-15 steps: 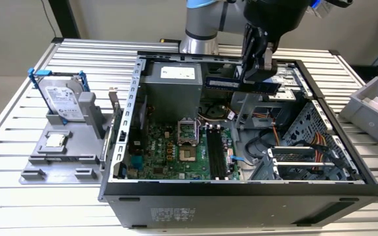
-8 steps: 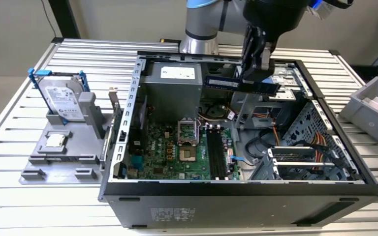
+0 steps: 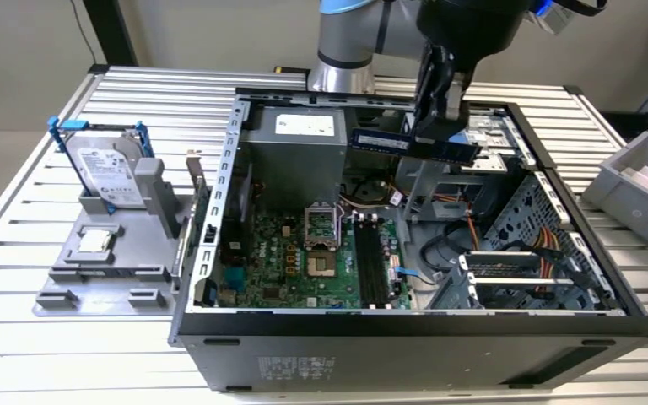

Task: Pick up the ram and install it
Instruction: 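Insert the ram into the slot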

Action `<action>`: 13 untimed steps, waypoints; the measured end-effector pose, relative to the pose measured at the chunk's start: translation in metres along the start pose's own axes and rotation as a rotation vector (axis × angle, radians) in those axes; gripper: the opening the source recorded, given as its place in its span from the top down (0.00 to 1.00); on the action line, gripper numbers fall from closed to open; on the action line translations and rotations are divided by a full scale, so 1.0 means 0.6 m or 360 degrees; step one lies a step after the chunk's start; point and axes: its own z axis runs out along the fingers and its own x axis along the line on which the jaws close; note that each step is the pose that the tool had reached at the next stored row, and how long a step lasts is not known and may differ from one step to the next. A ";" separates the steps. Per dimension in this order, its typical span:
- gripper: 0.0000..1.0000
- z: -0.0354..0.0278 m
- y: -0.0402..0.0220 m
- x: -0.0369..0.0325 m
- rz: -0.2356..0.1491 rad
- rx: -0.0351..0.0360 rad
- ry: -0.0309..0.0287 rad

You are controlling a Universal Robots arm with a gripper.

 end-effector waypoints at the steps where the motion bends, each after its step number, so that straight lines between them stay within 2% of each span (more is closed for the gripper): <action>1: 1.00 0.000 0.000 0.000 0.0005 0.0000 -0.00002; 13: 1.00 0.000 0.000 0.000 0.0043 0.0001 0.00000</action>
